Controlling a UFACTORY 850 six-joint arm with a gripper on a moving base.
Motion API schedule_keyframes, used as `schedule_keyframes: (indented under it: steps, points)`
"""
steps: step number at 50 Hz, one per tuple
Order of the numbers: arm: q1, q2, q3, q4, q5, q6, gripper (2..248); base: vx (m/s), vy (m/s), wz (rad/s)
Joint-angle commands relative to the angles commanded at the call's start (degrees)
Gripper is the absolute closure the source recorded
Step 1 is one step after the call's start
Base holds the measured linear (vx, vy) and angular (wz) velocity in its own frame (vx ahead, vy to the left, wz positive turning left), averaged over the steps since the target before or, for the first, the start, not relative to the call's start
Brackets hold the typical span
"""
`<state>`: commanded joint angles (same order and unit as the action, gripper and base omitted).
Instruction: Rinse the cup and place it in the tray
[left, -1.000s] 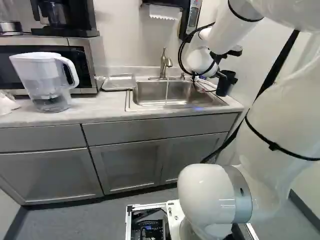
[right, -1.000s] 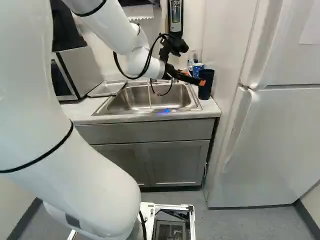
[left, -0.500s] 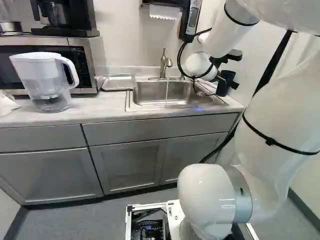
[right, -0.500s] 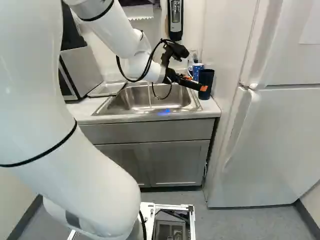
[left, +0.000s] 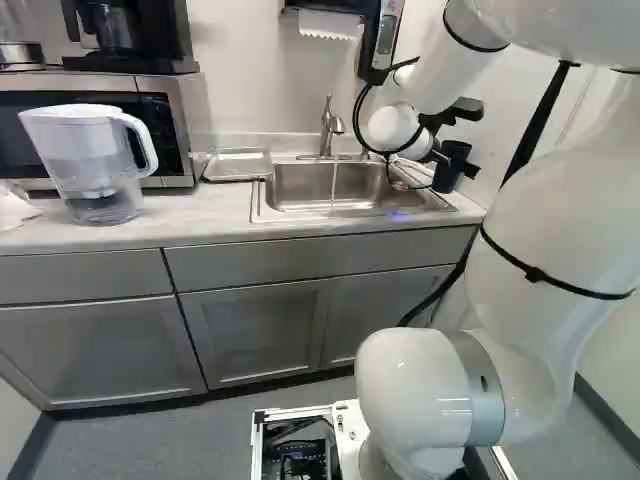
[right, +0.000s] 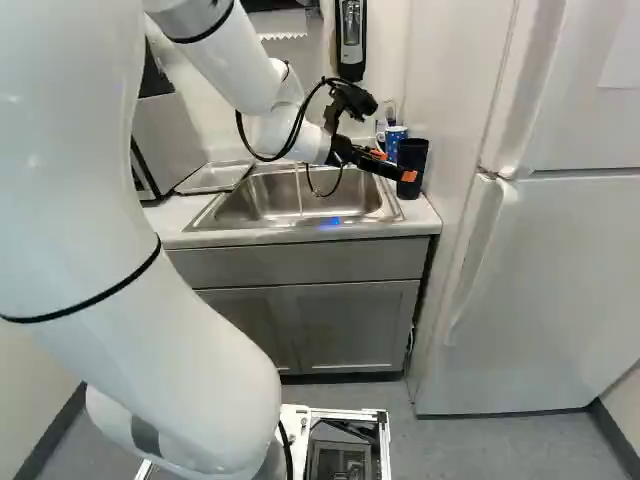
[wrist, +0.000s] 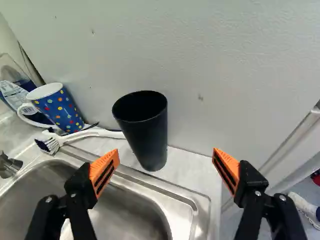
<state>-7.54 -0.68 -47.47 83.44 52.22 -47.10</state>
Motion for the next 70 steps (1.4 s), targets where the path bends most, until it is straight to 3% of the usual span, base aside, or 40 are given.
schedule_keyframes:
  steps: [36,70]
  points:
    - [0.6,-5.5,-5.7,3.1,2.1,0.0,3,0.0,0.0,0.0]
    - [-1.4,-11.3,-12.2,5.9,3.0,0.0,3,0.0,0.0,0.0]
